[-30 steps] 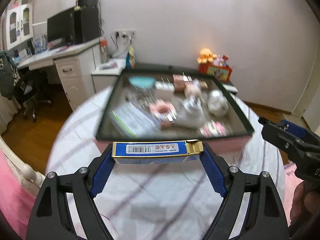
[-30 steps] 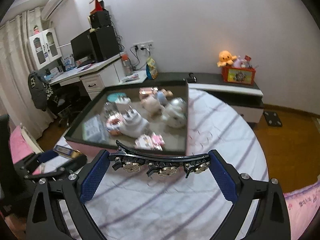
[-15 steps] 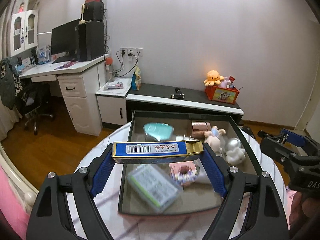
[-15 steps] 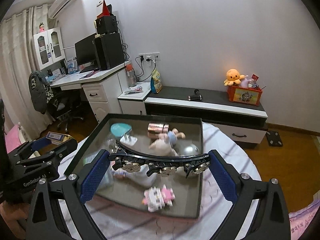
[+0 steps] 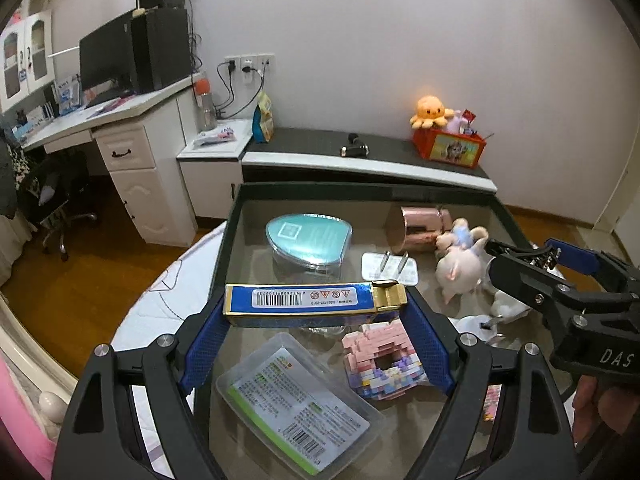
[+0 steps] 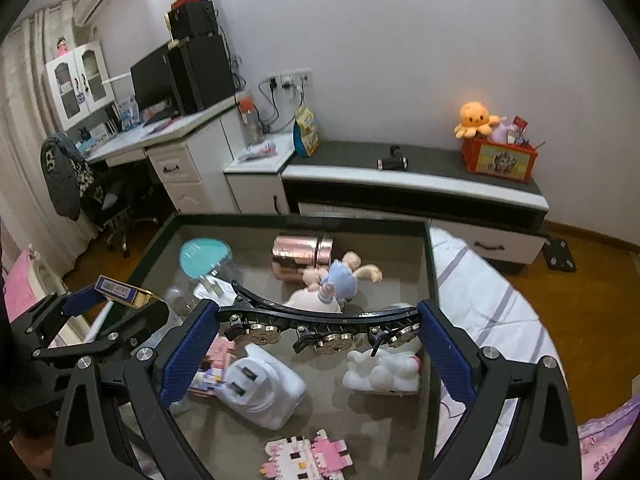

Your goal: Organize rigid objects

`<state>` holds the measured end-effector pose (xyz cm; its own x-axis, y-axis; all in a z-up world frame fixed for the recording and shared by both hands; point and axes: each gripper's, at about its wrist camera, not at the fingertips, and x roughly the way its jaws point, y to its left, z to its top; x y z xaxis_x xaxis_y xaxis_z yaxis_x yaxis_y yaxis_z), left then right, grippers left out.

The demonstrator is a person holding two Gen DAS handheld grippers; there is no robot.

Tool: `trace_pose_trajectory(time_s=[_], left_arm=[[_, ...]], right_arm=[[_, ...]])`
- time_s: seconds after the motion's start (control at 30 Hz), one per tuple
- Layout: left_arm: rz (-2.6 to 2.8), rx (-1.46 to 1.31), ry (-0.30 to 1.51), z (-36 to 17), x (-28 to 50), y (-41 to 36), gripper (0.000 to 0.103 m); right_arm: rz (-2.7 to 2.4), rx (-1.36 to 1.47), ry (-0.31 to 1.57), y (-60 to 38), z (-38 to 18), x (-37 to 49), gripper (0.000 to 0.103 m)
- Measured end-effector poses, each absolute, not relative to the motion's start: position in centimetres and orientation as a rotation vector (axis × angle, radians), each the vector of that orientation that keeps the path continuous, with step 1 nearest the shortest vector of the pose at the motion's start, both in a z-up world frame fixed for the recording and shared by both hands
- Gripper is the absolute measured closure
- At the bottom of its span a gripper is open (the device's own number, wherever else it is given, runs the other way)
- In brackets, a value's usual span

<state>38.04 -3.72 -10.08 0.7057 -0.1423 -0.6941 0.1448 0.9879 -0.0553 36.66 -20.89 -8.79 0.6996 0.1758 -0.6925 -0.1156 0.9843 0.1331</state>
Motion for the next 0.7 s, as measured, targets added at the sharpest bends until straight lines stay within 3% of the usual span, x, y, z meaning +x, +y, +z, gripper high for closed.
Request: trace_pose_trajectory(time_s=[0.1,0.27,0.7], left_arm=[[-0.148,0.009,0.761,-10.1,37.6,-3.6,0.015],[-0.115,0.008,0.717,-8.8,36.2,-2.5,0.0],[-0.052,-0.011,0.541,-2.1,27.4,0.1,0.0]], right_arm=[[0.171,0.107,0.798,-21.2,-9.6,37.0,0.002],[0.203,0.167,0.828,-21.8,-10.0,36.9,0.0],[0.207,0.198,0.705,-20.5,-3.7,31.0,0.0]])
